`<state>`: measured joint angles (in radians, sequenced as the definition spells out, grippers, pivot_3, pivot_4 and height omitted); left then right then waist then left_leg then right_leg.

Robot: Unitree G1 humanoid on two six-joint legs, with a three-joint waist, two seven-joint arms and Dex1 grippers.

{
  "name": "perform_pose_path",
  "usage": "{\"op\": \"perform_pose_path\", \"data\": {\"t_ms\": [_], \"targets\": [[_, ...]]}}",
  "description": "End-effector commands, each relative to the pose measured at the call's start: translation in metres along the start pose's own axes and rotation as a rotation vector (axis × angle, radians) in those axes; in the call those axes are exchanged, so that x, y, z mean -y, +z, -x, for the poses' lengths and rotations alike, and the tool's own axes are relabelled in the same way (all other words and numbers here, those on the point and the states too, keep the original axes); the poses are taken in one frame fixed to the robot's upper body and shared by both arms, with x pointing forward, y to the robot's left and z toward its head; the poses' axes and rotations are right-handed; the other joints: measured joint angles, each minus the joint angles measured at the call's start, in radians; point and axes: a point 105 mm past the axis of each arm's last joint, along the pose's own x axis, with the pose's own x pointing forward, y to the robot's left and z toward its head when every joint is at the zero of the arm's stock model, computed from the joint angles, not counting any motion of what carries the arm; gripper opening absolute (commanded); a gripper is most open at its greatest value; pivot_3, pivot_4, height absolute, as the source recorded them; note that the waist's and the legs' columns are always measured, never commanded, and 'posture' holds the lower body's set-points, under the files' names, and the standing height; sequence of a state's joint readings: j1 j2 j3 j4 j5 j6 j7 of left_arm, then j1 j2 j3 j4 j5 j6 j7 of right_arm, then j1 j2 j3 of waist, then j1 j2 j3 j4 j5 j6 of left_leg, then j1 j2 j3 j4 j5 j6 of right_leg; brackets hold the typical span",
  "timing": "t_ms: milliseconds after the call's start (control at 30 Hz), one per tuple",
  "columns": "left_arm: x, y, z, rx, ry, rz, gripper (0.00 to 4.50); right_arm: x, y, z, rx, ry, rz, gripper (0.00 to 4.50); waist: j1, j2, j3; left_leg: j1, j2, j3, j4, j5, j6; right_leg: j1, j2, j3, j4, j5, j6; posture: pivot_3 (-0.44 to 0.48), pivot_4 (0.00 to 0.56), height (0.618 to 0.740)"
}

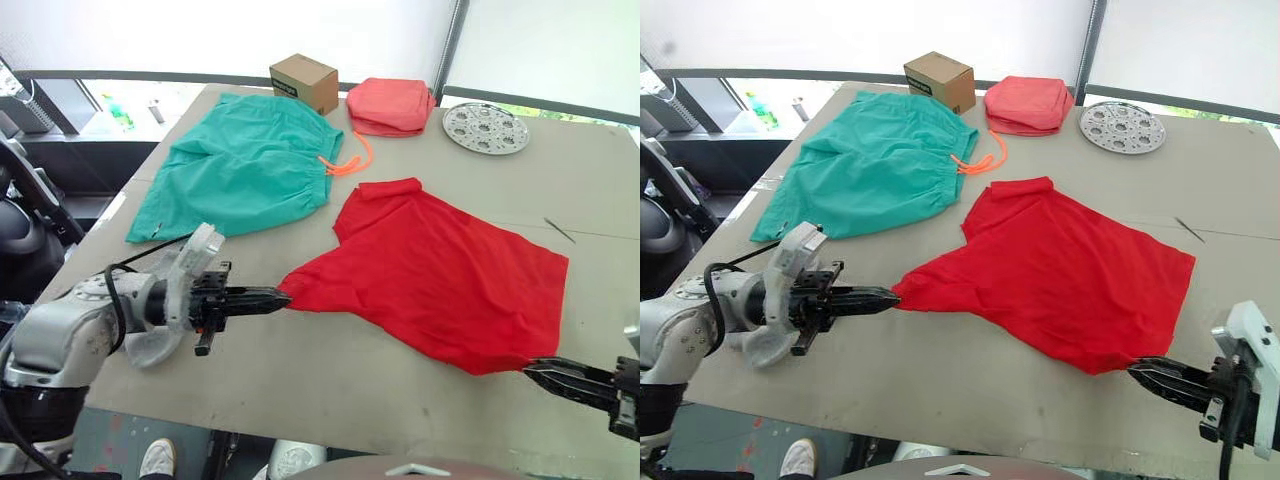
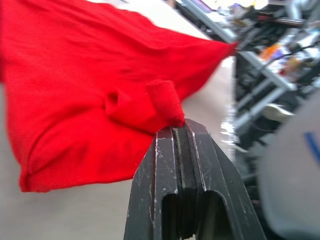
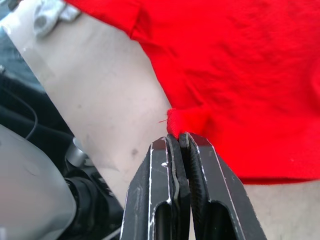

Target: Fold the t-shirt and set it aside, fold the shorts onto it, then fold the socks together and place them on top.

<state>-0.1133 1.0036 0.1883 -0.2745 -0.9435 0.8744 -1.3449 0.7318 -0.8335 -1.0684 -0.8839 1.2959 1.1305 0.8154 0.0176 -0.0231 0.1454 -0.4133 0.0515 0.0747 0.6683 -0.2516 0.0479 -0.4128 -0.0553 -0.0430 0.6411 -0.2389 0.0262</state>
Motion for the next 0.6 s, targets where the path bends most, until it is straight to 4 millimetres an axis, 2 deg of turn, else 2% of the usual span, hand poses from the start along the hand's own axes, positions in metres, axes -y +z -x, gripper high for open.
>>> {"op": "perform_pose_path", "data": {"t_ms": [33, 100, 167, 233, 300, 367, 500, 600], "targets": [[0.029, 0.022, 0.023, 0.015, -0.093, 0.102, 0.0, -0.004, 0.014, 0.027, 0.084, -0.082, 0.005, 0.05, -0.001, 0.0, 0.0, 0.0, 0.0, 0.0, -0.001, 0.0, 0.0, 0.0, 0.0, 0.0, 0.0, 0.0, 0.0, 0.0, 0.15, 0.74], [0.038, 0.026, 0.03, 0.002, -0.117, 0.146, 0.0, -0.007, 0.023, 0.036, 0.121, -0.094, 0.013, 0.05, -0.002, 0.002, 0.001, 0.001, 0.0, 0.0, -0.001, 0.0, 0.0, 0.0, 0.0, 0.0, -0.001, 0.0, 0.001, 0.0, 0.15, 0.74], [0.035, 0.027, 0.03, -0.015, -0.094, 0.127, 0.0, -0.01, 0.03, 0.037, 0.138, -0.095, 0.03, 0.05, -0.003, 0.004, 0.002, 0.001, 0.001, 0.0, -0.002, -0.001, -0.002, -0.001, 0.0, 0.0, -0.001, -0.001, 0.001, 0.0, 0.15, 0.74], [0.017, 0.024, 0.024, -0.025, -0.017, 0.027, 0.0, -0.011, 0.033, 0.029, 0.132, -0.096, 0.055, 0.05, -0.002, 0.007, 0.003, 0.002, 0.0, 0.0, -0.002, -0.003, -0.004, 0.0, -0.001, 0.001, -0.002, -0.001, 0.001, 0.0, 0.15, 0.74], [-0.007, 0.023, 0.01, -0.013, 0.064, -0.076, 0.0, -0.007, 0.029, 0.015, 0.107, -0.105, 0.061, 0.05, 0.0, 0.006, 0.001, 0.002, 0.0, 0.0, -0.002, -0.003, -0.005, 0.0, -0.002, 0.001, -0.002, 0.0, 0.001, 0.0, 0.15, 0.74], [-0.012, 0.023, -0.001, -0.01, 0.041, -0.09, 0.0, -0.005, 0.022, 0.005, 0.085, -0.108, 0.053, 0.05, 0.003, 0.004, 0.002, 0.001, 0.0, 0.0, -0.002, -0.003, -0.005, 0.0, -0.002, 0.001, -0.003, 0.0, 0.0, 0.0, 0.15, 0.74], [-0.005, 0.019, -0.006, -0.035, -0.006, -0.078, 0.0, -0.008, 0.018, -0.003, 0.09, -0.106, 0.037, 0.05, 0.0, 0.002, 0.002, -0.001, 0.0, 0.0, -0.002, 0.0, 0.0, 0.0, -0.001, 0.0, -0.004, 0.003, -0.004, 0.0, 0.15, 0.74], [0.011, 0.017, 0.006, -0.083, -0.074, 0.003, 0.0, -0.016, 0.022, 0.008, 0.132, -0.094, -0.002, 0.05, -0.002, 0.002, 0.002, -0.002, 0.0, 0.001, -0.005, -0.001, 0.001, -0.001, 0.0, 0.001, -0.006, 0.002, -0.004, 0.0, 0.15, 0.74]]}}
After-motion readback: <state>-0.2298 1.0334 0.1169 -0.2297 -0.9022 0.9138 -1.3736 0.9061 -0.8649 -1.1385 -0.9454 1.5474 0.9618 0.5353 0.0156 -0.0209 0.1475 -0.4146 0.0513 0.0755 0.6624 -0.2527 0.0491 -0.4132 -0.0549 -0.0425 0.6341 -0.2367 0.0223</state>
